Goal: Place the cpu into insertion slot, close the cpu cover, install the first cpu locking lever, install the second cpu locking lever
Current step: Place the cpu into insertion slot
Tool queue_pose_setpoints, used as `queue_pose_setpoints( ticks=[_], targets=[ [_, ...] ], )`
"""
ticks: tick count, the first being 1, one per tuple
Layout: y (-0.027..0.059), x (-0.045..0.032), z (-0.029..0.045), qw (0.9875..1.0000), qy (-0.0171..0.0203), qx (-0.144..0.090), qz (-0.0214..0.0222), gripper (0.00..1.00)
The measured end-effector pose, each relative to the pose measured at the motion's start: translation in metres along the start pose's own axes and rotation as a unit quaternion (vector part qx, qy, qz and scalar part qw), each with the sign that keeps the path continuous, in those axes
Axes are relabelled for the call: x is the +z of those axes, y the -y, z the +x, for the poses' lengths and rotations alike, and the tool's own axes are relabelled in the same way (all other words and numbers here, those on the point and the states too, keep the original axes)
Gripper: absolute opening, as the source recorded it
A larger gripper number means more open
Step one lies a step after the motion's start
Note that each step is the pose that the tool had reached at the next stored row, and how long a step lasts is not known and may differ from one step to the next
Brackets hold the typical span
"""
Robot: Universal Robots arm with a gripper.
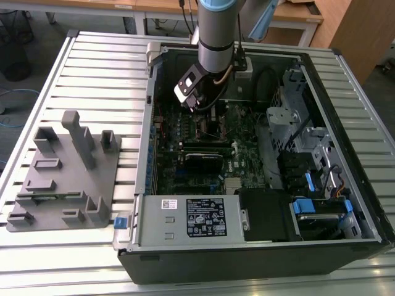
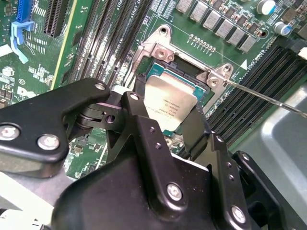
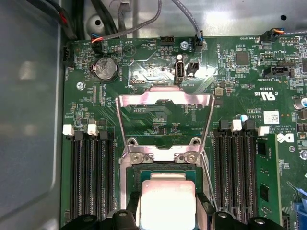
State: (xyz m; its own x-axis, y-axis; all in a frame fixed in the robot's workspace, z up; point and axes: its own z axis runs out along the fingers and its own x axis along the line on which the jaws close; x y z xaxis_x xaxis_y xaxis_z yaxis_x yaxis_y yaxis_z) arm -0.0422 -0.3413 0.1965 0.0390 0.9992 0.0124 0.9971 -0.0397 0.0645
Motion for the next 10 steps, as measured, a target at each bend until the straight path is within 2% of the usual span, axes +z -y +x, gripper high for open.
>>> queue_pose_setpoints(
  ticks=[10],
  targets=[
    [0.0001, 0.0023, 0.0000, 1.0000, 0.0000, 0.000, 0.0000, 0.54]
  ],
)
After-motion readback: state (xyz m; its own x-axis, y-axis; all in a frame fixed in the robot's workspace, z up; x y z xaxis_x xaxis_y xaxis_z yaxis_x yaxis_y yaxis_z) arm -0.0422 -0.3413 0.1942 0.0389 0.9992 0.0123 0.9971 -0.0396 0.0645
